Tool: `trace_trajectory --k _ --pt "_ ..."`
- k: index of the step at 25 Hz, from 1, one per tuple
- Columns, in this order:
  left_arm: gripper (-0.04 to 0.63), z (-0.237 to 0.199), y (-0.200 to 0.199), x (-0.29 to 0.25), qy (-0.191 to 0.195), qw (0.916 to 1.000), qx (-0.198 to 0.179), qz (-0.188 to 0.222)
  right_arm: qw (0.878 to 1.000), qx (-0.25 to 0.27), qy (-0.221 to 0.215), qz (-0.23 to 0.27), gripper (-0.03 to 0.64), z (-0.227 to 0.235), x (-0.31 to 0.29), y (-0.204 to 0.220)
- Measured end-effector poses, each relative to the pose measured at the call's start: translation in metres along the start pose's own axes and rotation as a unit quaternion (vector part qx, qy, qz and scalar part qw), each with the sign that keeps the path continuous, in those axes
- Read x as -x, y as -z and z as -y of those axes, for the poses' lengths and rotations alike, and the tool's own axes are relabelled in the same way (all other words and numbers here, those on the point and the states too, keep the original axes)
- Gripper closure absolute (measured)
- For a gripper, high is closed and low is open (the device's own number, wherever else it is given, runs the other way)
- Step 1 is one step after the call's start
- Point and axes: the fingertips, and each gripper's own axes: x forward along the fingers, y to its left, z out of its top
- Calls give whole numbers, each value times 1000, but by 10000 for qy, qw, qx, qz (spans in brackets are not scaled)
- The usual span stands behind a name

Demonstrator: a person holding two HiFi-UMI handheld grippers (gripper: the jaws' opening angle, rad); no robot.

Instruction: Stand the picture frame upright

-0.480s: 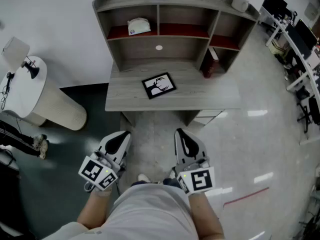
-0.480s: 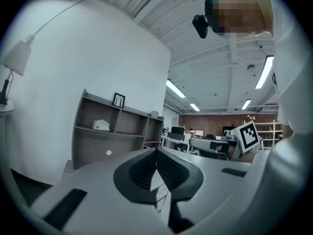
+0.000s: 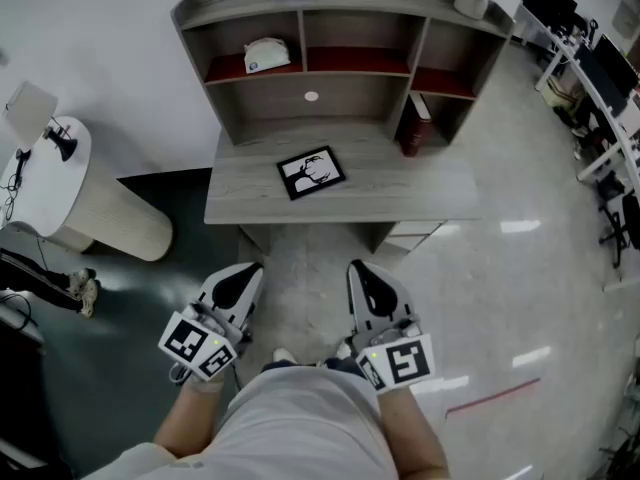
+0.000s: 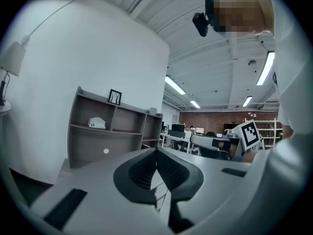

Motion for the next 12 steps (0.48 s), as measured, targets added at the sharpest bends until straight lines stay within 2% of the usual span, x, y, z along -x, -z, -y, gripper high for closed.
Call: trace_trajectory --k 7,12 --pt "580 20 4 -28 -50 10000 -28 -69 9990 -200 -386 -93 600 30 14 3" --pt "580 38 4 -55 -100 9999 -54 -99 9979 -398 -426 265 600 64 29 -11"
